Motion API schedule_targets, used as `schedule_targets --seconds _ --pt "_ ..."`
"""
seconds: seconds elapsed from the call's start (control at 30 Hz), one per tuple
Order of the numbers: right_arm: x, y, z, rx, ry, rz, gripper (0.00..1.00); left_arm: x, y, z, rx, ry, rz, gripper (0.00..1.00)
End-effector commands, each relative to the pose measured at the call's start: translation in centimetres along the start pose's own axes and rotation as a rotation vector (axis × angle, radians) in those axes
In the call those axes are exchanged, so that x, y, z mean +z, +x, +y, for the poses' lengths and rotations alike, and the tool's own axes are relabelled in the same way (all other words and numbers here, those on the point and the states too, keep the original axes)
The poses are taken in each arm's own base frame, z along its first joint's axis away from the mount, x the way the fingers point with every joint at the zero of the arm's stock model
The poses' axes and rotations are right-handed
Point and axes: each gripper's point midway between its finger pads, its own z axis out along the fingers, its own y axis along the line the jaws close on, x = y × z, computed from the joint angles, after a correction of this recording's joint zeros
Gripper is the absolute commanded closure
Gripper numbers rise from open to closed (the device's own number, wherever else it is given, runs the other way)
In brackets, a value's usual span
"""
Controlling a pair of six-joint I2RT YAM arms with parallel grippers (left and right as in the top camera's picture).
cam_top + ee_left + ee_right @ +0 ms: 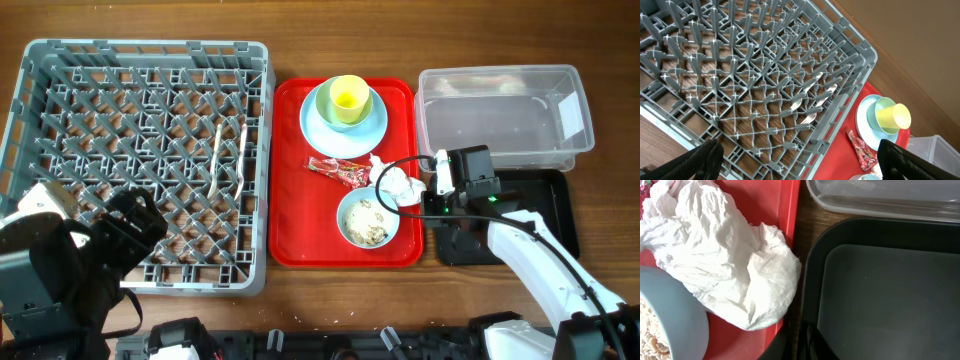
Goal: Sort waste into correct bins and load items into the dishwasher rack
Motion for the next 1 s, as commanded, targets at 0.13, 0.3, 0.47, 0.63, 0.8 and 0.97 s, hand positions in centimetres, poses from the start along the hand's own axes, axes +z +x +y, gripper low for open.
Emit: schedule_targets --seconds 0.13,0.3,0.47,0.63,0.8,0.97 --pt "-0.2 -0.3 0.6 -0.020 -0.021 0.015 0.85 -0.3 -0.3 0.1 -0.014 -0.005 -0.018 0.00" --pt "-2.0 -0.8 -1.4 0.047 0.107 0.035 0.79 -0.3 -0.3 0.1 -0.014 -0.005 -0.018 0.00" --pt "-6.3 -4.9 0.9 0.047 0.011 -0.066 0.76 -0.3 -0.3 0.1 -0.014 -0.005 -0.018 0.00" --pt "-11.6 -6.4 8.0 -0.050 -0.379 -0.129 0.72 -0.3 -0.3 0.1 -0.014 -0.005 -0.018 0.00" --pt "-14.6 -4.5 13.6 -0.186 -0.592 -0.130 0.70 -0.3 -0.3 0.1 -0.014 -0.005 -0.018 0.00" --pt "-12.6 -3.3 17.1 -0.312 -0.422 -0.139 0.67 -0.3 -0.3 0.1 -0.014 -0.005 -0.018 0.00"
